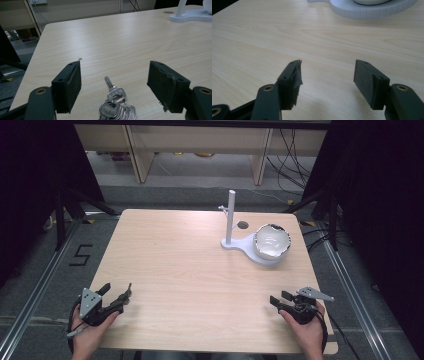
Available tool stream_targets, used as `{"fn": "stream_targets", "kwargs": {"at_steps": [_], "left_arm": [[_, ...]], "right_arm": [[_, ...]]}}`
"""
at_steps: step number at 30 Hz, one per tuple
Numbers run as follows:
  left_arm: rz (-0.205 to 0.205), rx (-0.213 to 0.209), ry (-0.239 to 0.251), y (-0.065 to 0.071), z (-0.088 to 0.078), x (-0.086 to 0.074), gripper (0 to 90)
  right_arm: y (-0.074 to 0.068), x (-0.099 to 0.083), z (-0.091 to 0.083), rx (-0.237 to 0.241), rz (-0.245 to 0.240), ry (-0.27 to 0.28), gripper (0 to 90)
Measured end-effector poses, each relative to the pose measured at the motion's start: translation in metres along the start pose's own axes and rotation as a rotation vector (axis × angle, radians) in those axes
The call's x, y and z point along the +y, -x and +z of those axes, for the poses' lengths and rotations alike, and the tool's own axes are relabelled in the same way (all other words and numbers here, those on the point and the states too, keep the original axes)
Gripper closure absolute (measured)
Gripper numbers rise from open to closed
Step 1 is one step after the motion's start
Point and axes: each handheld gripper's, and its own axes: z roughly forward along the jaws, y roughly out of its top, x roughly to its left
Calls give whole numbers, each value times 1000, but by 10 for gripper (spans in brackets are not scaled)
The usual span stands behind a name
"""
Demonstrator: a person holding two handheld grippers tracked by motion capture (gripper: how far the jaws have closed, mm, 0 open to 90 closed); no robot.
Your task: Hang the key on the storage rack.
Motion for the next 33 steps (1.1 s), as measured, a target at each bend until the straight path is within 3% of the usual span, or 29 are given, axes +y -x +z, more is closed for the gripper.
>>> {"fn": "stream_targets", "kwargs": {"at_steps": [5,7,8,10,15,17,18,20,21,22,23,24,25,26,28,29,30,32,33], "left_arm": [[-4,6,-7,0,2,0,269],[-1,7,-42,0,4,1,278],[-5,4,-51,-1,5,2,280],[-11,1,-80,-2,7,2,281],[-3,1,-143,-4,10,12,280],[14,-24,-222,-9,13,24,282],[14,-24,-222,-9,13,24,280],[55,-72,-357,-16,20,37,271],[55,-72,-357,-16,20,37,269],[172,-126,-461,-24,24,46,273],[136,-122,-505,-22,26,47,278],[126,-128,-545,-21,28,50,283],[124,-137,-568,-21,30,51,282],[156,-150,-617,-23,33,54,282],[157,-168,-711,-22,36,57,279],[157,-168,-711,-22,36,57,279],[177,-202,-789,-22,41,56,276],[214,-222,-853,-21,44,56,278],[214,-222,-853,-21,44,56,281]], "right_arm": [[1,0,-3,15,21,3,401],[-2,0,-2,12,48,-7,400],[0,0,-1,12,8,-4,400],[0,0,-1,-17,-13,-15,400],[0,0,-1,-9,-7,-8,399],[0,0,0,-6,0,-5,399],[0,0,0,-5,4,-8,399],[0,0,-1,-3,5,-9,399],[0,0,0,-2,5,-9,399],[0,0,0,-4,6,-8,399],[0,1,0,3,10,-11,399],[-2,1,-2,1,31,-25,399],[0,2,-2,-6,6,-39,399],[0,2,-2,-7,3,-39,399],[0,1,1,18,7,-21,399],[0,1,1,16,6,-20,399],[0,1,1,16,-1,-20,398],[0,1,1,17,1,-17,397],[0,1,1,17,-1,-20,396]]}}
